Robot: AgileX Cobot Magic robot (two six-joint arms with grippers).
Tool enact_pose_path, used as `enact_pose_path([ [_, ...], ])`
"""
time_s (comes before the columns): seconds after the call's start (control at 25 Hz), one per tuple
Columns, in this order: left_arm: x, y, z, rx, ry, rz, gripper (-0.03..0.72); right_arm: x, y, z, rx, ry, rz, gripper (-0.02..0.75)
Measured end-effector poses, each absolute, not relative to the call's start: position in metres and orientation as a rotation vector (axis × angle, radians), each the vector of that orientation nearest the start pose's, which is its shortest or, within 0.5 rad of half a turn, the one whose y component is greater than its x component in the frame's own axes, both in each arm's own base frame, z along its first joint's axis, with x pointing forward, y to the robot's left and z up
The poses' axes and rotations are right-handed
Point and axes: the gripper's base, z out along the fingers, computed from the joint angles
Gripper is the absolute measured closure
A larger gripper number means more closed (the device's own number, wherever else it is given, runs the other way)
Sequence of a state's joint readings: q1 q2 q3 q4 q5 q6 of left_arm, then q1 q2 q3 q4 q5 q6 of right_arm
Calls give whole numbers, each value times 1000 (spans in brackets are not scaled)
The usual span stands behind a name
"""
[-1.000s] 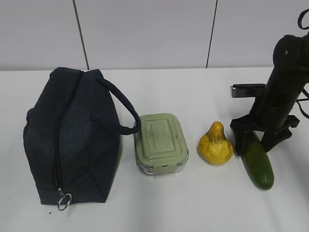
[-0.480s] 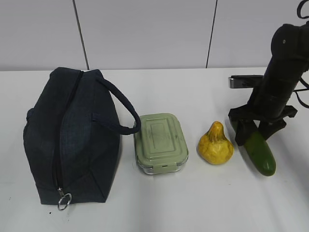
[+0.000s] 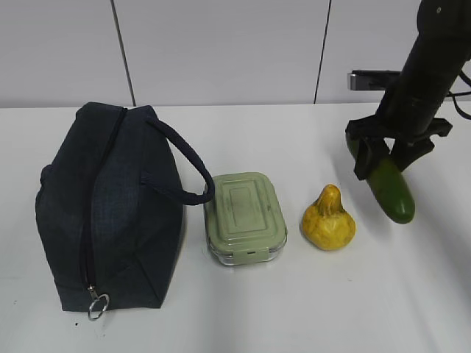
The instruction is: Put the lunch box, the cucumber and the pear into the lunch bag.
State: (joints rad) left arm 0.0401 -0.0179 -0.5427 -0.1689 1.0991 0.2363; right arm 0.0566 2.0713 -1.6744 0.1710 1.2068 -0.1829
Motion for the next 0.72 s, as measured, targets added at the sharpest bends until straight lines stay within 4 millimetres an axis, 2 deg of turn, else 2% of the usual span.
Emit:
enact_pose_path([
  [0.2,-15,-14,287,215,2000,-25,450,428,41,227,-249,2984,276,311],
  [0.4,-15,-14,287,215,2000,-25,450,426,44,241,-235,2948,317,312],
  [0.72,-15,-14,287,215,2000,-25,450,405,61,301,-235,2777,552,312],
])
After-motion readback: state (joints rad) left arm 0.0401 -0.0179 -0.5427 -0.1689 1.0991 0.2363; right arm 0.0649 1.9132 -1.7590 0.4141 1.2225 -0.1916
